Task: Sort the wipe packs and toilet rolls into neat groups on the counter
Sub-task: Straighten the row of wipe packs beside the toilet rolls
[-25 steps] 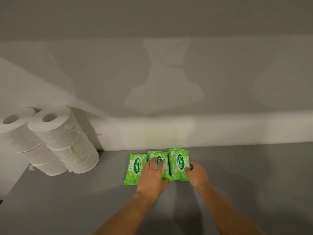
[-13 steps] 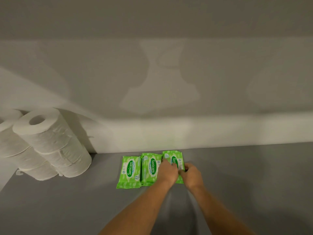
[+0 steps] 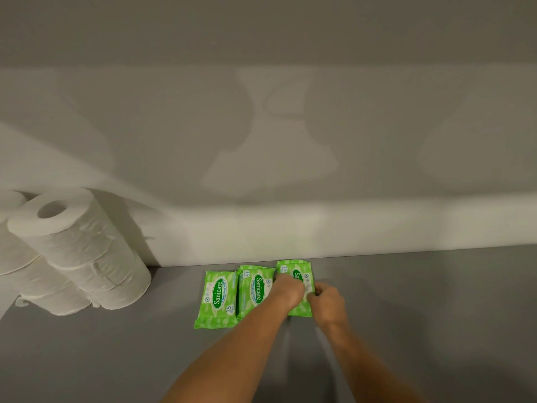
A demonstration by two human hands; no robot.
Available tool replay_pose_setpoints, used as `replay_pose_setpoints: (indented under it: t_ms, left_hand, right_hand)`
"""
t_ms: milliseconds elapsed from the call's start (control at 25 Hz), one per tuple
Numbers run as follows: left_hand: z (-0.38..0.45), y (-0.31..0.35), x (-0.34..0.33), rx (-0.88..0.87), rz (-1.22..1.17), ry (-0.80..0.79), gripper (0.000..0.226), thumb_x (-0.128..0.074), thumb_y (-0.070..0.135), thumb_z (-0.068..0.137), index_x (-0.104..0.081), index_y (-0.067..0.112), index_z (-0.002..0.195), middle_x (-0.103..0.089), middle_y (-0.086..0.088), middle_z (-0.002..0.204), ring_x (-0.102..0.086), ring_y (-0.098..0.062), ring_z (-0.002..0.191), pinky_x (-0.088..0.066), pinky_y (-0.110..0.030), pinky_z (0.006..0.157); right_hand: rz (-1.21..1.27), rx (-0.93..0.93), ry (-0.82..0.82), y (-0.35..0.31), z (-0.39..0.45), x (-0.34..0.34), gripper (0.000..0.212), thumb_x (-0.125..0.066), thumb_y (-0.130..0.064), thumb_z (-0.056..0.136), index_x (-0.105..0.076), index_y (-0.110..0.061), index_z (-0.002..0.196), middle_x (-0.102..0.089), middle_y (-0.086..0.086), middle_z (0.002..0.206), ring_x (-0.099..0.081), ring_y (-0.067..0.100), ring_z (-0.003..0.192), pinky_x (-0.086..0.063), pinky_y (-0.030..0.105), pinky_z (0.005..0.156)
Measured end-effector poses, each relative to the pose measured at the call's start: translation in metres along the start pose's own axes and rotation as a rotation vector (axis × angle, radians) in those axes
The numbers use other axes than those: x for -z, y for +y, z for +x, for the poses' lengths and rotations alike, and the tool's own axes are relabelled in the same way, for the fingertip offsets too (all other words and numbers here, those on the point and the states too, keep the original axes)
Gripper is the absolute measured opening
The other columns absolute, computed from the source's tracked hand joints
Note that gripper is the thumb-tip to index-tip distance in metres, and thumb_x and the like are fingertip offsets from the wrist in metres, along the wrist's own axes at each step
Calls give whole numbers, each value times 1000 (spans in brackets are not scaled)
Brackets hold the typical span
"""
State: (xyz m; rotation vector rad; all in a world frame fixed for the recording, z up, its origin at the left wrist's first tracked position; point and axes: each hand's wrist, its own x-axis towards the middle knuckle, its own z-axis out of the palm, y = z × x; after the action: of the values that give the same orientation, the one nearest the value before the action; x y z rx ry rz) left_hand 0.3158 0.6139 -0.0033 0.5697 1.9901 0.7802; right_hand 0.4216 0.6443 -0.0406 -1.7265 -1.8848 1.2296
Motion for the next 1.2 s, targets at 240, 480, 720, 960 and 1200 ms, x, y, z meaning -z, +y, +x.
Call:
replay_pose_setpoints:
  t_ms: [240,480,720,960,1200]
  left_hand:
    - [-1,7,1,11,-61,-46,20,-49,8,96,-58,3,114,-53,-12,80,-44,-18,62,-36,-28,60]
    - [2,17,-6,20,-138,-75,6,-55,10,94,-57,4,94,-51,-16,87,-47,-24,80,-34,-34,68]
    - [16,17,-7,-8,-137,-48,32,-55,11,93,-68,-8,116,-70,-19,100,-58,-24,83,-47,-37,73]
    - [1,11,7,-98,-56,-41,21,-49,10,93,-61,13,77,-65,-6,78,-55,-18,67,-42,-27,62]
    - [-23,-17,37,-217,28,176,21,-42,17,102,-56,21,88,-57,2,85,-53,-18,78,-42,-31,72]
  right_hand:
    - [-25,1,-3,-3,13,21,30,-54,0,85,-76,-11,102,-69,4,81,-62,21,77,-40,20,56]
    - [-51,-2,-28,-1,28,36,31,-54,2,84,-76,-11,102,-70,6,85,-63,22,79,-42,22,65]
    - [-61,46,-85,-8,38,43,37,-50,6,84,-76,-9,107,-74,8,94,-66,20,82,-44,21,64]
    - [-117,94,-125,-7,34,47,28,-51,-2,90,-74,-8,106,-73,9,98,-65,23,87,-45,28,72]
    - [-237,125,70,-11,10,39,12,-58,-20,93,-64,-11,97,-66,11,99,-61,30,94,-47,36,83]
